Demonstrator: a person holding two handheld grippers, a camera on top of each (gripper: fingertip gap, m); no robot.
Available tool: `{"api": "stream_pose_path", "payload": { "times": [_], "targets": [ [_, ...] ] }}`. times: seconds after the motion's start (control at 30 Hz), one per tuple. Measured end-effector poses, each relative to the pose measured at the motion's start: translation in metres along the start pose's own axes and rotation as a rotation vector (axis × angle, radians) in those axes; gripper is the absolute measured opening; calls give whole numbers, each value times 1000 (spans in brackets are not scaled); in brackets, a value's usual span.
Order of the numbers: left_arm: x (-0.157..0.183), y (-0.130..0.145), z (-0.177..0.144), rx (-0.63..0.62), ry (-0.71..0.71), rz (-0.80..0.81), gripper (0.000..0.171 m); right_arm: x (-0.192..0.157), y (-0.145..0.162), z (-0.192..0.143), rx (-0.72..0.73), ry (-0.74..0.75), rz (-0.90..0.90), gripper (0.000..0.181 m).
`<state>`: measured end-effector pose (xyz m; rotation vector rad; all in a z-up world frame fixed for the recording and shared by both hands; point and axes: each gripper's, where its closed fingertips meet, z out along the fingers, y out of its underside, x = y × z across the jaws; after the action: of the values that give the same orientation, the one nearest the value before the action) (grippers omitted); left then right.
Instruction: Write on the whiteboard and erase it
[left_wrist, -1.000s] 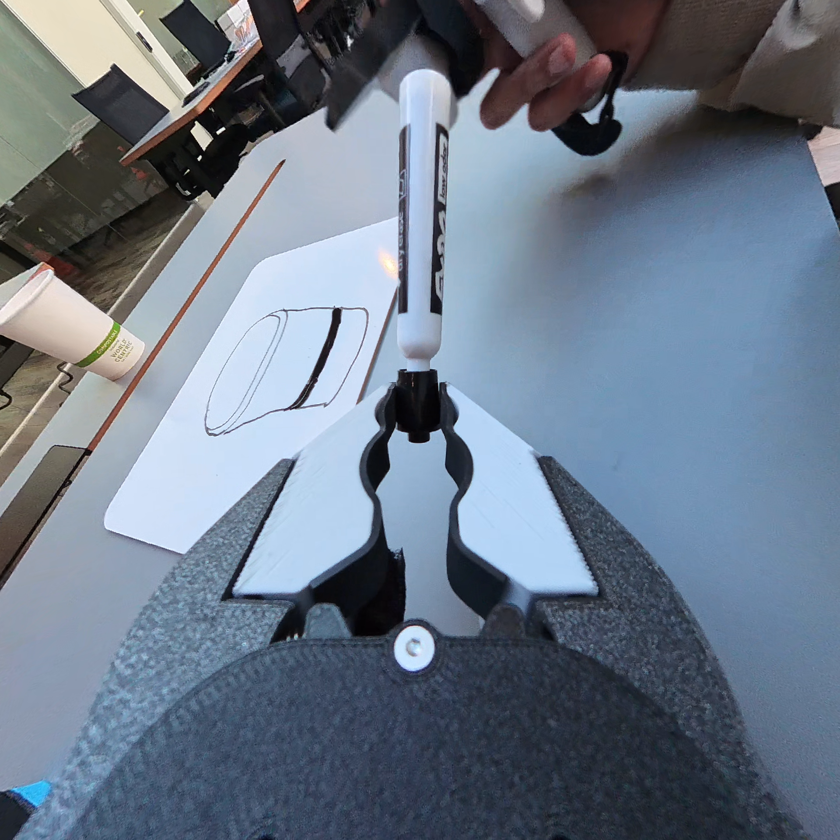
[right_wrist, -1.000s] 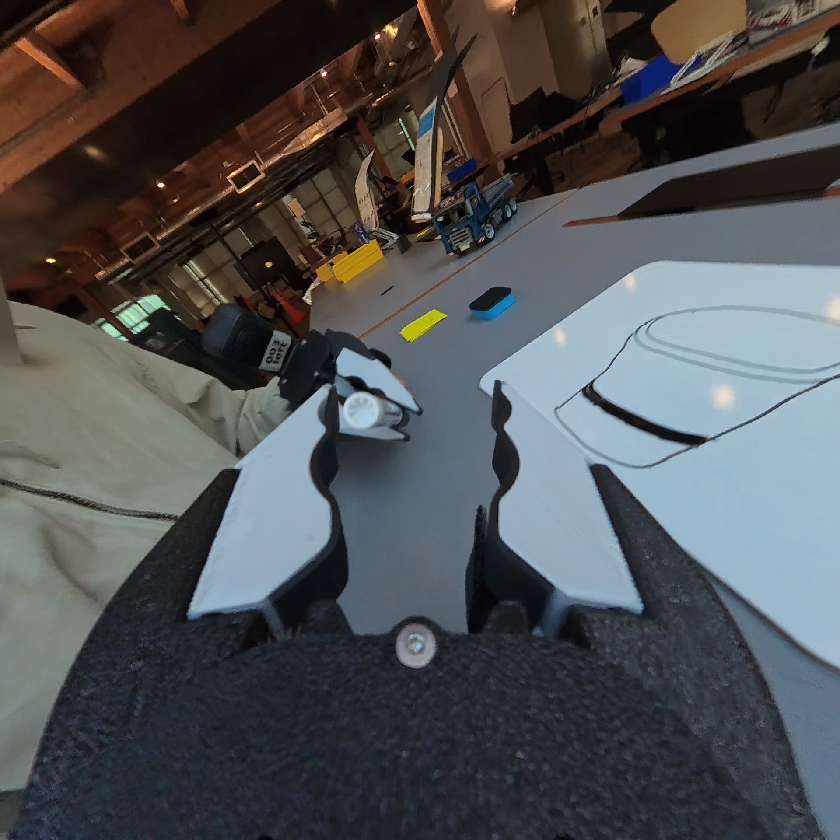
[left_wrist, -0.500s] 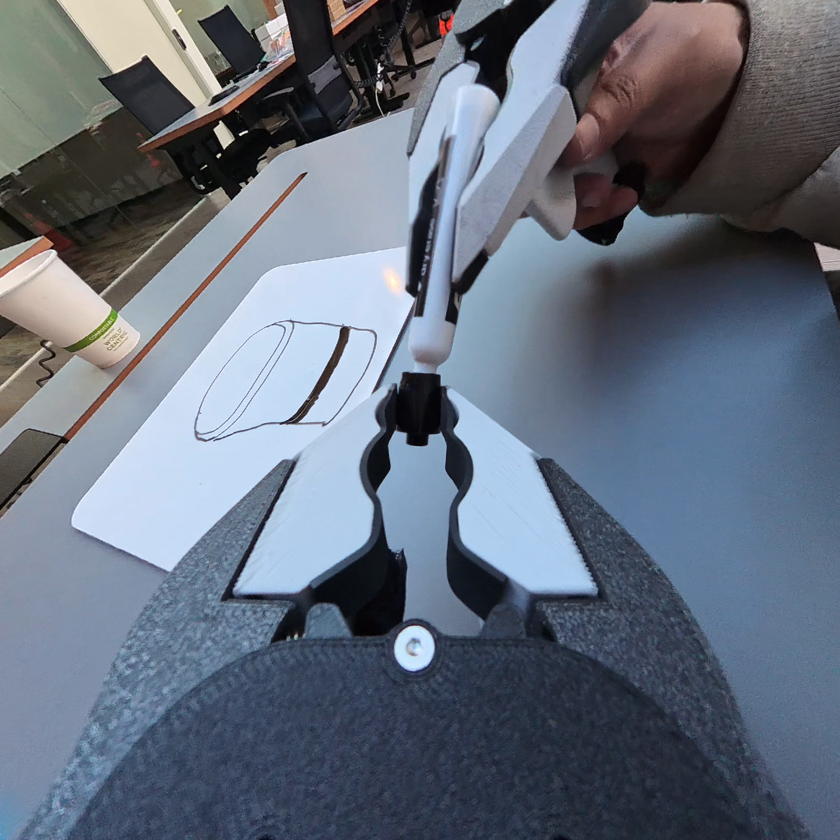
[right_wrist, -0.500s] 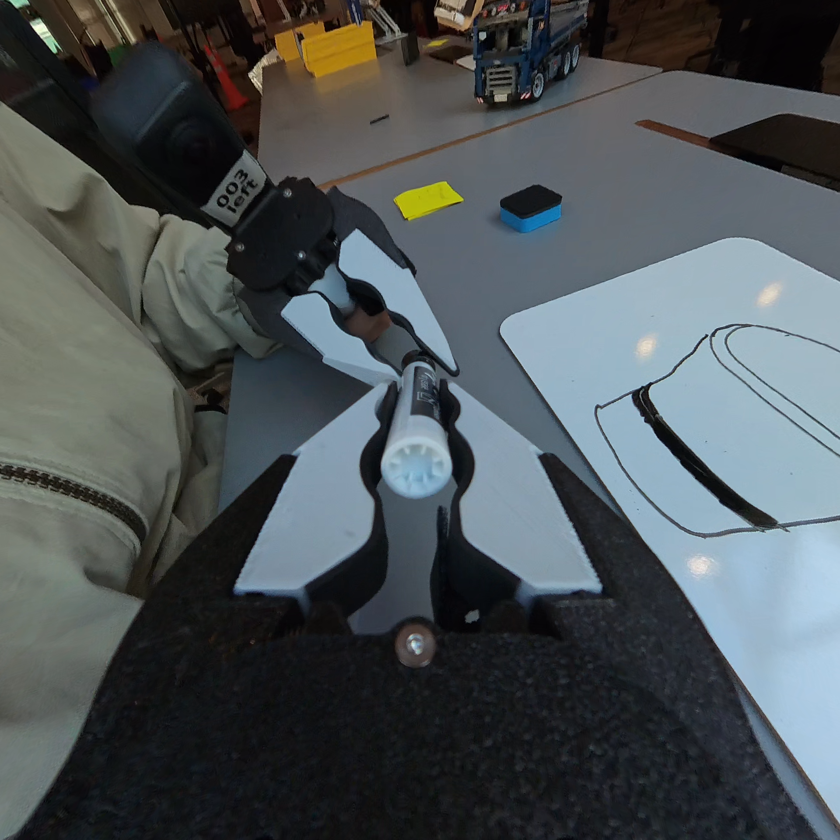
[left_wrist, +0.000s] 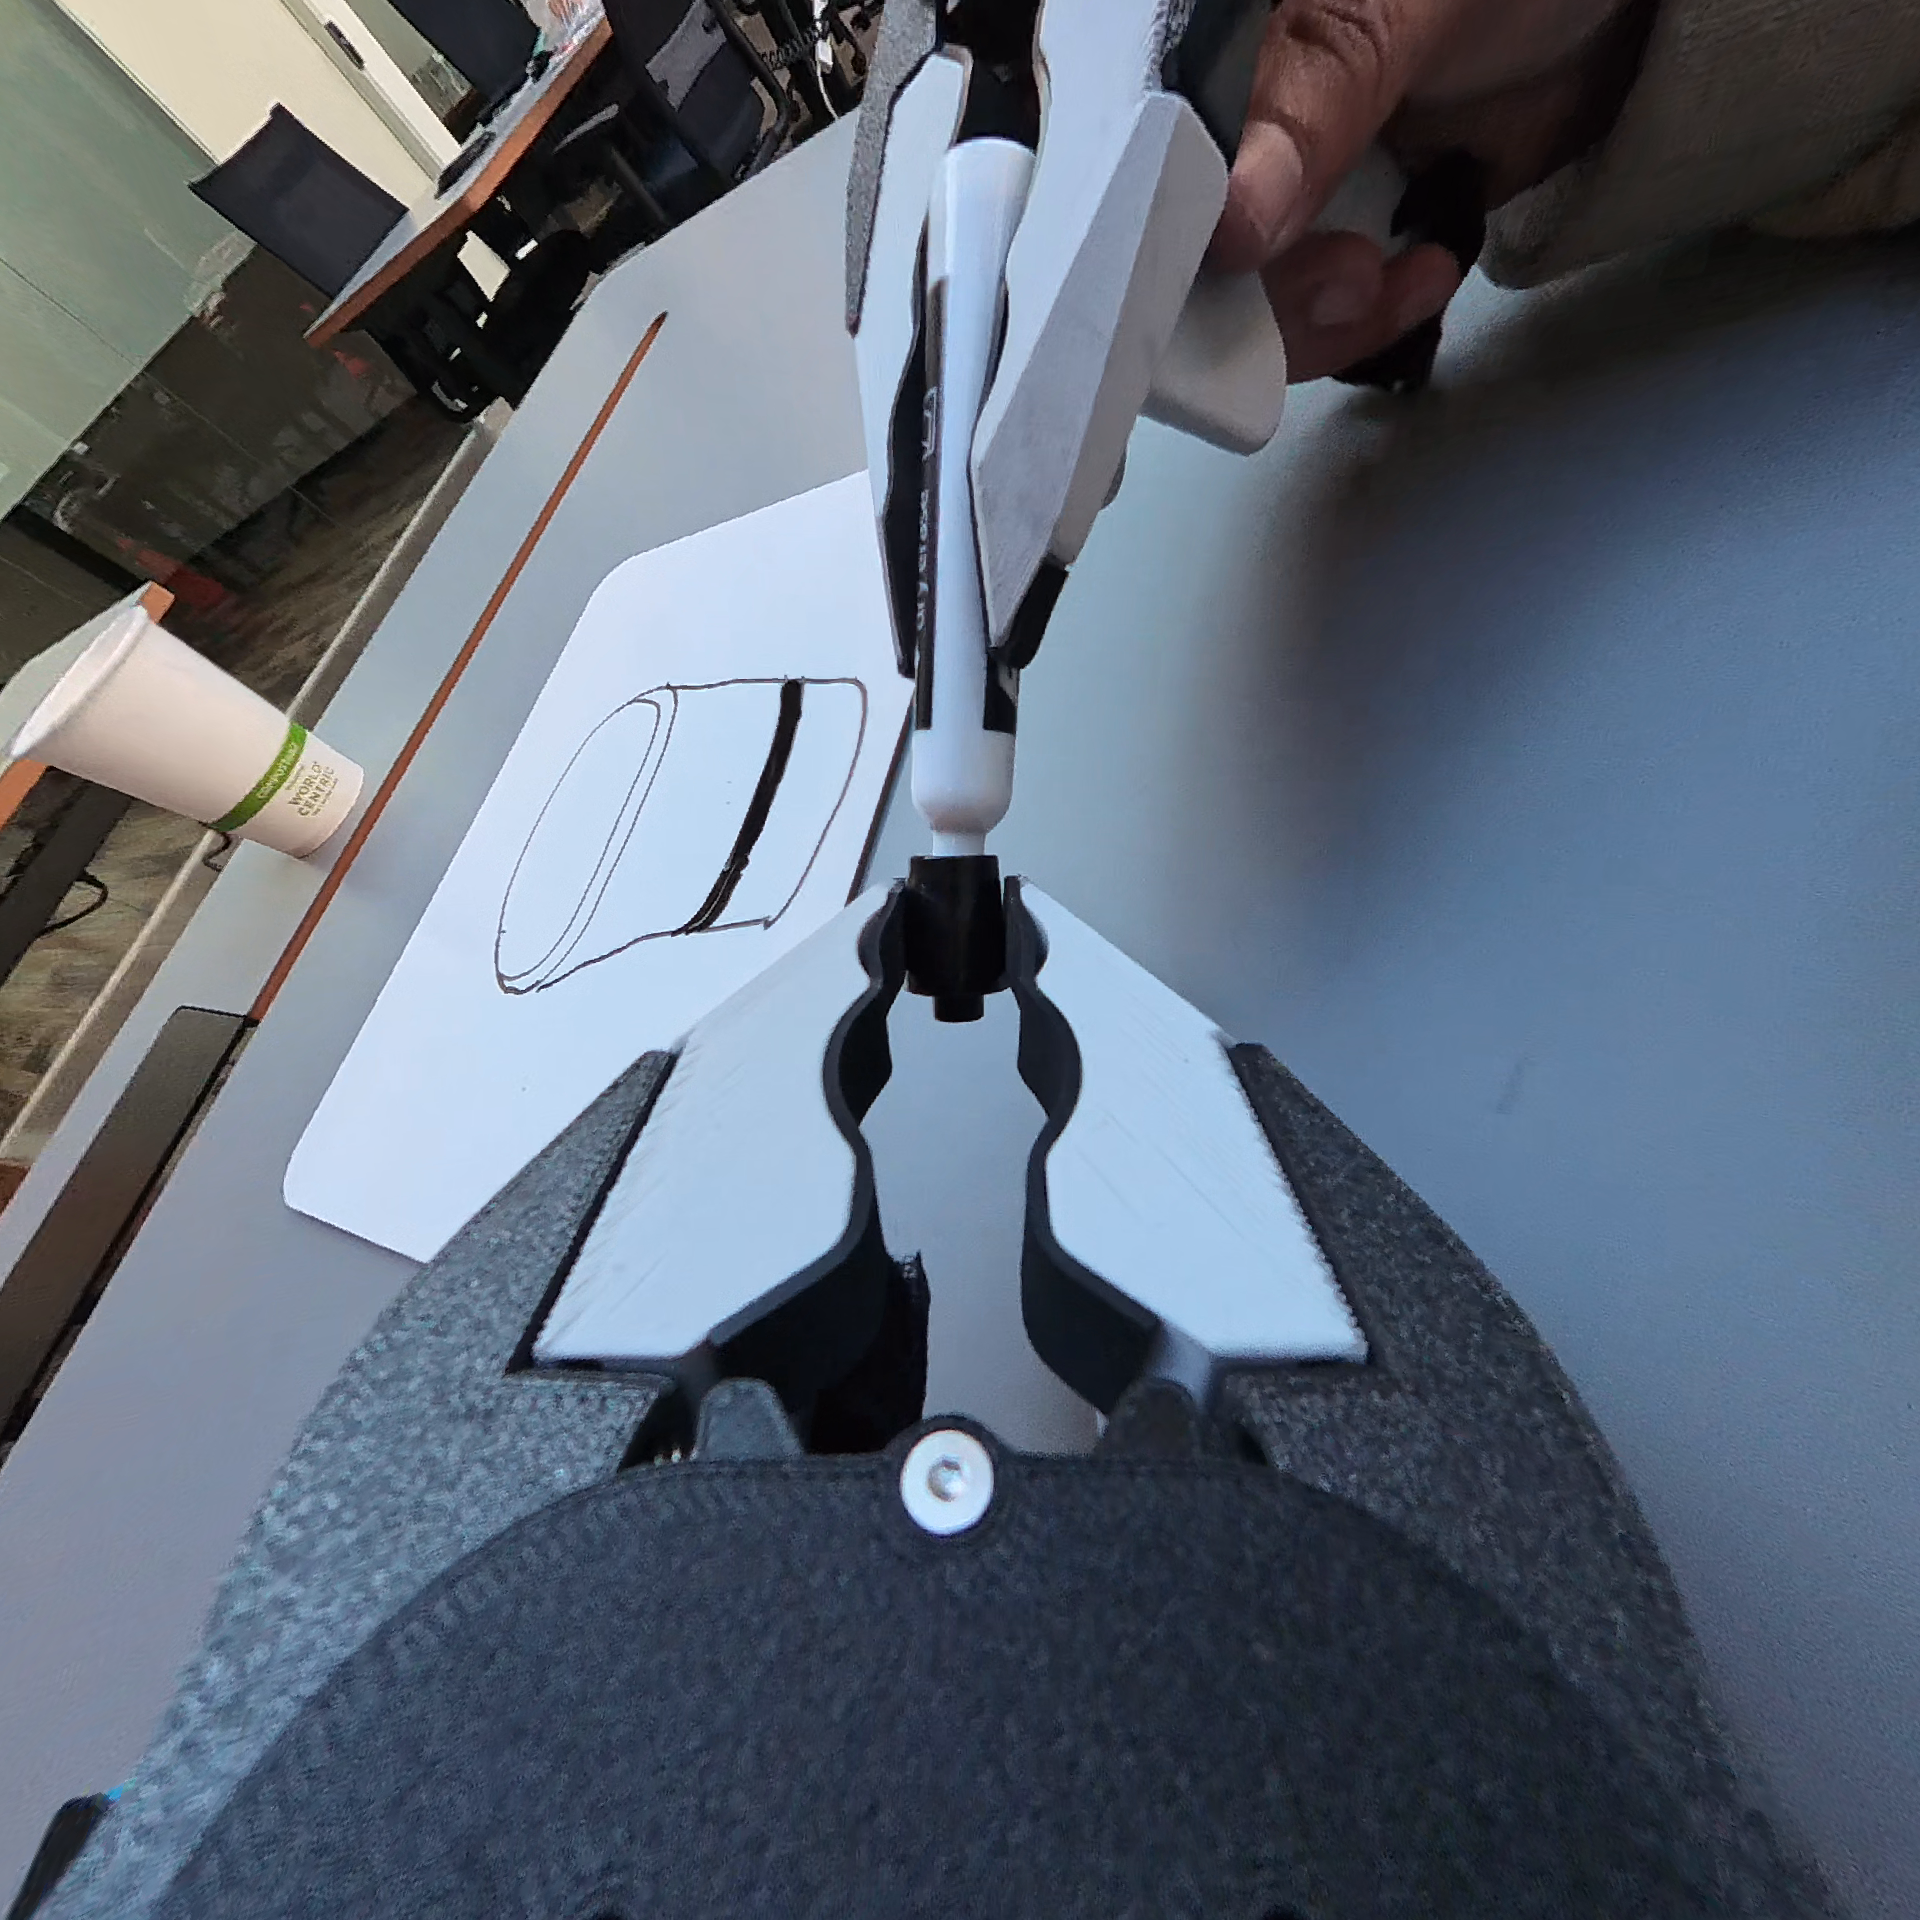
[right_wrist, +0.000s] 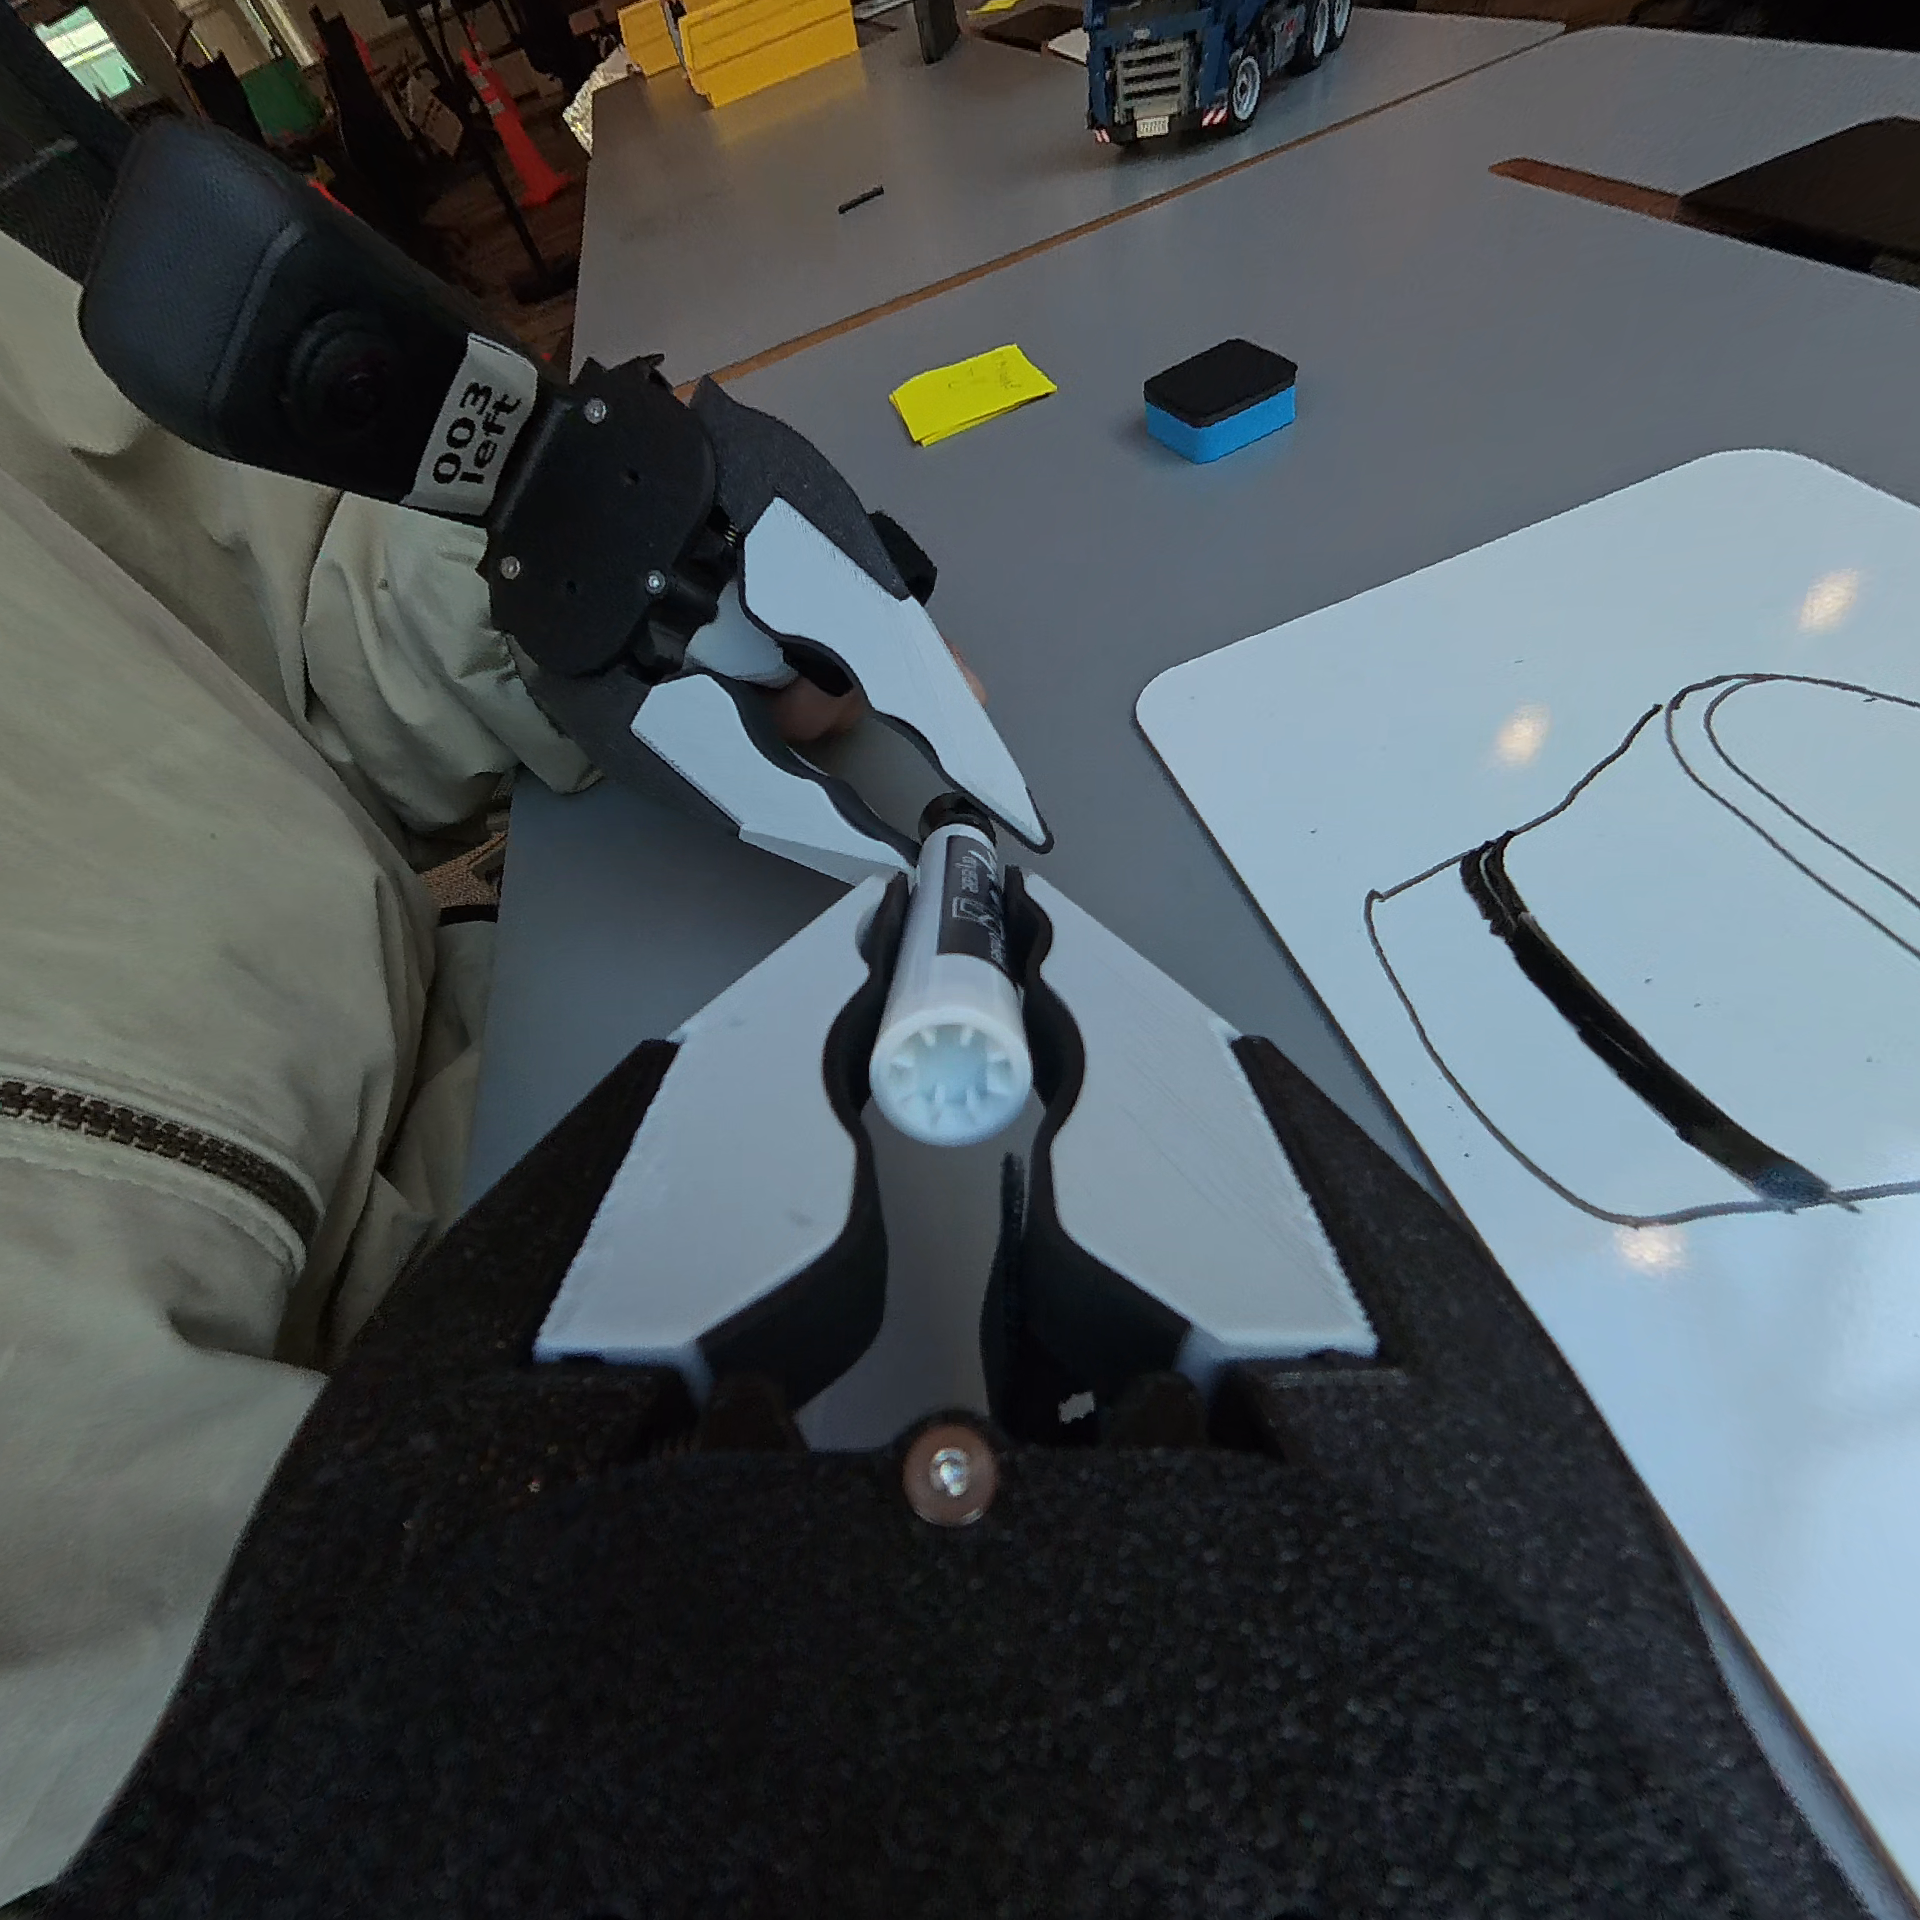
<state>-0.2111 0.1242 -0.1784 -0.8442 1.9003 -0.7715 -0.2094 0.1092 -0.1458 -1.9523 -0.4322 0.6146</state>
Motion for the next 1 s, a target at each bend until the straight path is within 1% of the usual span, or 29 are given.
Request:
{"api": "stream_pose_path", "payload": {
  "times": [0.1,0.27,0.33,0.4,0.5,0.6,0.77,0.87,1.0],
  "targets": [
    [-2,5,2,-30,-7,-13,17,3,-2,5,-98,1,-45,18],
    [-1,13,5,-65,-16,-2,15,7,-1,13,-143,-59,-40,18],
    [0,14,5,-73,-19,5,15,8,0,13,-131,-74,-32,18],
    [-3,14,4,-70,-23,-20,15,9,1,15,-116,-70,-25,18],
    [-2,18,7,-95,-27,-10,14,10,3,17,-107,-55,-29,18],
    [-6,17,6,-90,-24,-48,13,11,2,21,-77,-44,-34,18],
    [-12,19,6,-91,-42,-93,12,14,6,26,-87,-3,-68,18],
    [-12,19,7,-97,-49,-79,14,16,6,24,-81,-3,-77,18],
    [-15,6,2,-6,-39,-92,17,15,-7,12,40,-76,17,18]
  ]
}}
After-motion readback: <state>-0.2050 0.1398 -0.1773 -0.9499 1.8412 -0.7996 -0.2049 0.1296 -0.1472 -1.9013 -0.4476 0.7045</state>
